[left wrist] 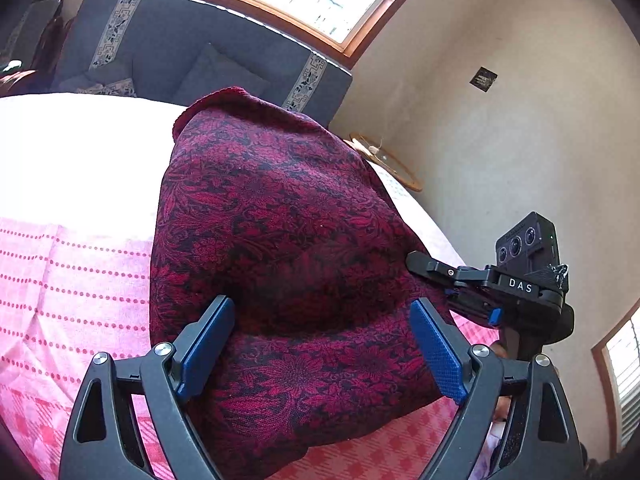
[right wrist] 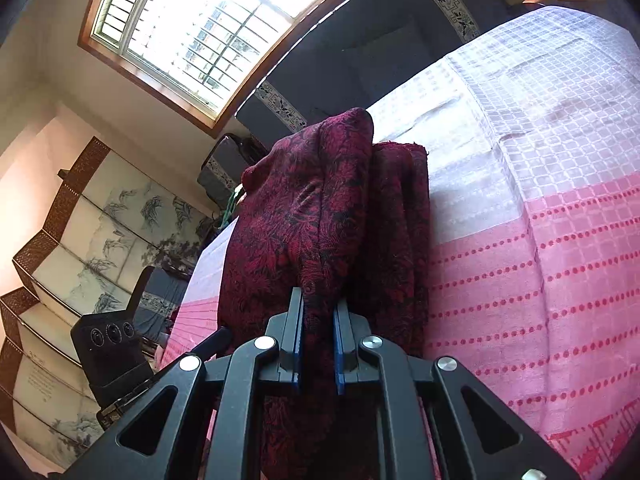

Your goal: Fold small clothes

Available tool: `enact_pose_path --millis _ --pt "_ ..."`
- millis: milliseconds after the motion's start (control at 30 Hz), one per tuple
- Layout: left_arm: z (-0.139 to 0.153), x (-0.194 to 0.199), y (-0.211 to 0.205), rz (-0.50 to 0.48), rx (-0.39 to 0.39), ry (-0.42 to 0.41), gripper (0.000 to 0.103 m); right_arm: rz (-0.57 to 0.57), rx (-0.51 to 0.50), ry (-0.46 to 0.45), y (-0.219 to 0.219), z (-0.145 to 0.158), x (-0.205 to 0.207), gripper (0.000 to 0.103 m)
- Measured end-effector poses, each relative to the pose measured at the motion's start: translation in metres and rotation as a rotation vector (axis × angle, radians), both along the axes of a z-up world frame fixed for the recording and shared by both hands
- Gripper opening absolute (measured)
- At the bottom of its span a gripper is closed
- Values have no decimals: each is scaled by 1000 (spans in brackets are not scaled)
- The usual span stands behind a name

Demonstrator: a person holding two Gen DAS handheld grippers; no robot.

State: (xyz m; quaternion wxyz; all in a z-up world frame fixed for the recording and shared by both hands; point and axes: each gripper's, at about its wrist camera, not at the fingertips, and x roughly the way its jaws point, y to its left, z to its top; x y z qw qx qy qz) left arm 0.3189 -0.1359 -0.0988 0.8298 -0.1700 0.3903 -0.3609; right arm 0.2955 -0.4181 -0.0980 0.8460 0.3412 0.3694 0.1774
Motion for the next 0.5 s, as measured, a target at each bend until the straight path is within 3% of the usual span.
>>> enact_pose_path --millis 100,167,267,333,400,500 --pt "1 1 1 -8 -19 12 90 -20 -16 -35 -1 7 -7 10" --pt "-2 1 -6 -20 35 -8 90 -33 -9 0 -3 -8 -6 10" --pt "-6 -5 -17 -42 89 -42 90 -46 95 55 -16 -45 -3 10" --pt "-8 -9 -25 -52 158 -71 91 -41 129 43 -18 -50 -5 10" --pt "-9 -12 -29 -52 179 -87 91 -26 53 36 -9 -41 -4 11" --pt "-9 -8 -26 -43 141 -64 91 -5 -16 33 -2 -25 0 15"
